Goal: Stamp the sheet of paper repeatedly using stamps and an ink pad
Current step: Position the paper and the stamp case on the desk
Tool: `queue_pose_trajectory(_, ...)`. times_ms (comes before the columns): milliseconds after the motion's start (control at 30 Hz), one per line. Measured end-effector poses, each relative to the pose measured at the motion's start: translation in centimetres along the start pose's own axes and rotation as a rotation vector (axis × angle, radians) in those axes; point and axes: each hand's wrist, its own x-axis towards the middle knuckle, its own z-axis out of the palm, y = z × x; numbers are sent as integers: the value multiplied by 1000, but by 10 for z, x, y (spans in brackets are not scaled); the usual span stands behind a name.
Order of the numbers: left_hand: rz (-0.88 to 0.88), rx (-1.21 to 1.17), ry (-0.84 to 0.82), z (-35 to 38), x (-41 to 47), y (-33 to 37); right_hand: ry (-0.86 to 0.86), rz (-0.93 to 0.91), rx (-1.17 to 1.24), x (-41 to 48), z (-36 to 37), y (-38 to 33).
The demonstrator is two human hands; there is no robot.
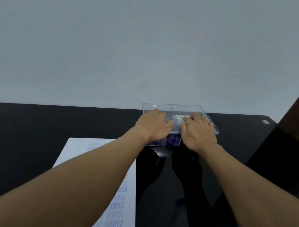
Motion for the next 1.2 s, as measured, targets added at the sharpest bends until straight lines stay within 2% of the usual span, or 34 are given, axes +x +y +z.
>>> queue_pose_trajectory(67,7,-55,-47,-14,-15,-4,-101,14,30,-5,-12,-5)
queue_pose_trajectory(133,-1,-87,-11,-27,-36,-13,-150,17,71,-14,-23,-10)
queue_pose_trajectory(267,-39,-91,35,-55,-84,-31,-85,38,202,-46,-44,-26)
queue_pose_trajectory(467,-101,-86,71,-92,-168,-55,-99,34,420,-106,-63,-69)
queue_pose_trajectory(667,-159,-125,124,-103,-253,-76,-109,-31,493,-167,-70,-119)
queue_pose_trajectory(867,-232,-164,109,-86,-322,-109,-188,-92,497,-218,-70,-149)
queue_pose_trajectory(1067,-311,-207,47,-64,-375,-136,-345,-66,372,-261,-65,-152)
queue_pose_trajectory(1200,-296,-195,54,-49,-395,-143,-406,-54,324,-283,-56,-150)
